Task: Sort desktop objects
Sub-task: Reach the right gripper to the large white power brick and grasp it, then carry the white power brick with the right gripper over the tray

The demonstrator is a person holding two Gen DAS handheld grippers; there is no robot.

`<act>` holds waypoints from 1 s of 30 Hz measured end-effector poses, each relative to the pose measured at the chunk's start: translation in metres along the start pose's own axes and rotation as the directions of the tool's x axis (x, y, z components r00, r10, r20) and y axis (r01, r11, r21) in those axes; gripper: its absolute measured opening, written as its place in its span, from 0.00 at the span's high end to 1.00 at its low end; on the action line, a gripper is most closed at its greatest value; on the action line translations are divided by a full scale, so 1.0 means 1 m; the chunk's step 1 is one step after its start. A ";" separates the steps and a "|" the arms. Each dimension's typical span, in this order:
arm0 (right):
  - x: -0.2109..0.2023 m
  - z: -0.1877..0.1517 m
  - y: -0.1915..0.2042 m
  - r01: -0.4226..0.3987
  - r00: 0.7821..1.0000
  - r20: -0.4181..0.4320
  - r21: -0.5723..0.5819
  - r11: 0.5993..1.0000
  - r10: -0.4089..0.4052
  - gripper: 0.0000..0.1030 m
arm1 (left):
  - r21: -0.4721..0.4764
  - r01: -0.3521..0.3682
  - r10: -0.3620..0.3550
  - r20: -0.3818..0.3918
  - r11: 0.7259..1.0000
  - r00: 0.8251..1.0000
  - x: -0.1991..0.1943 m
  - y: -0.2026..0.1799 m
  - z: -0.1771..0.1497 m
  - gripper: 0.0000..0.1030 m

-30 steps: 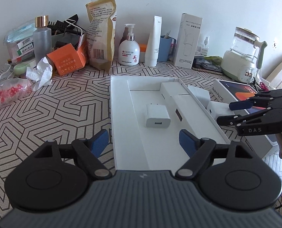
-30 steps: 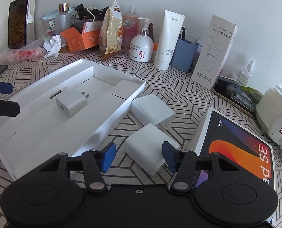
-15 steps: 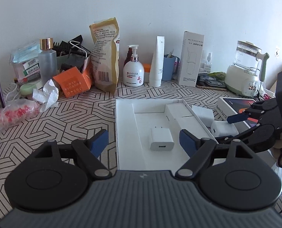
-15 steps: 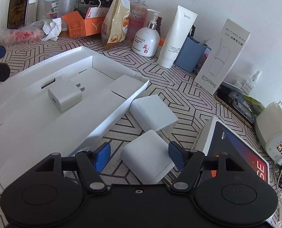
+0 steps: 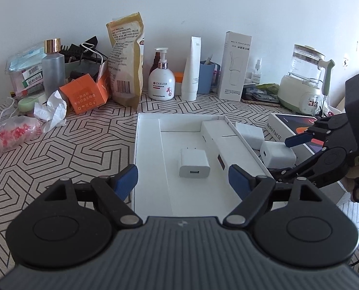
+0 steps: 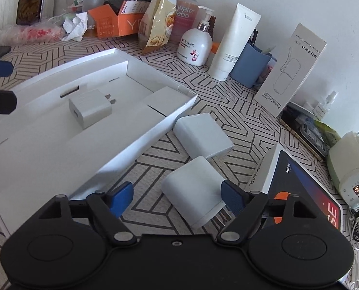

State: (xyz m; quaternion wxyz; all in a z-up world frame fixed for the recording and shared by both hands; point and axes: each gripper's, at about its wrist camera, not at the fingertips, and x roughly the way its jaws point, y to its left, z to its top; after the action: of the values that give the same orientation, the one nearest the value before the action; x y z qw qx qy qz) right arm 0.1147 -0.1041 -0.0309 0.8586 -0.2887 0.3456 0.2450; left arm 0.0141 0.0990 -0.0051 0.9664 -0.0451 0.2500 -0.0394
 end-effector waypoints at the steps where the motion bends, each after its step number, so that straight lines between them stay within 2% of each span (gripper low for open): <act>1: -0.001 0.000 0.001 0.004 1.000 -0.005 -0.009 1.000 -0.004 0.18 | 0.000 0.003 -0.003 -0.002 1.000 1.000 0.001 0.000 -0.001 0.20; 6: 0.002 0.000 -0.011 0.017 0.999 -0.034 0.024 1.000 -0.016 0.18 | 0.011 0.002 -0.002 0.007 1.000 1.000 -0.002 -0.003 -0.002 0.20; 9: 0.011 0.003 -0.023 0.015 0.999 -0.048 0.038 0.999 -0.013 0.19 | 0.009 0.029 -0.029 0.007 1.000 1.000 -0.003 -0.005 0.000 0.17; 11: 0.019 0.007 -0.031 -0.048 0.997 -0.056 0.068 0.997 0.052 0.19 | -0.007 0.046 -0.046 0.000 0.999 0.999 -0.001 -0.008 0.002 0.17; 13: 0.025 0.007 -0.041 -0.110 0.991 -0.056 0.144 0.983 0.119 0.19 | -0.002 0.064 -0.064 -0.001 0.998 0.998 0.001 -0.013 0.003 0.17; 15: 0.027 0.005 -0.044 -0.134 0.988 -0.052 0.171 0.976 0.144 0.21 | 0.016 0.085 -0.085 0.001 0.996 0.996 0.001 -0.019 0.003 0.17; 21: 0.018 -0.002 -0.034 -0.137 0.988 -0.045 0.160 0.978 0.146 0.23 | 0.002 0.092 -0.092 -0.031 0.996 0.995 0.010 -0.021 0.000 0.16; 30: 0.015 -0.001 -0.036 -0.140 0.988 -0.045 0.176 0.974 0.150 0.23 | 0.022 0.112 -0.111 -0.021 0.993 0.994 0.006 -0.029 0.001 0.15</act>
State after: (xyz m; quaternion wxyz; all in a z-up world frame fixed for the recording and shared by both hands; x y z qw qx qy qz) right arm 0.1468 -0.1272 -0.0309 0.8498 -0.1943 0.4104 0.2677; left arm 0.0182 0.0697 -0.0044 0.9606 -0.0475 0.2562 -0.0967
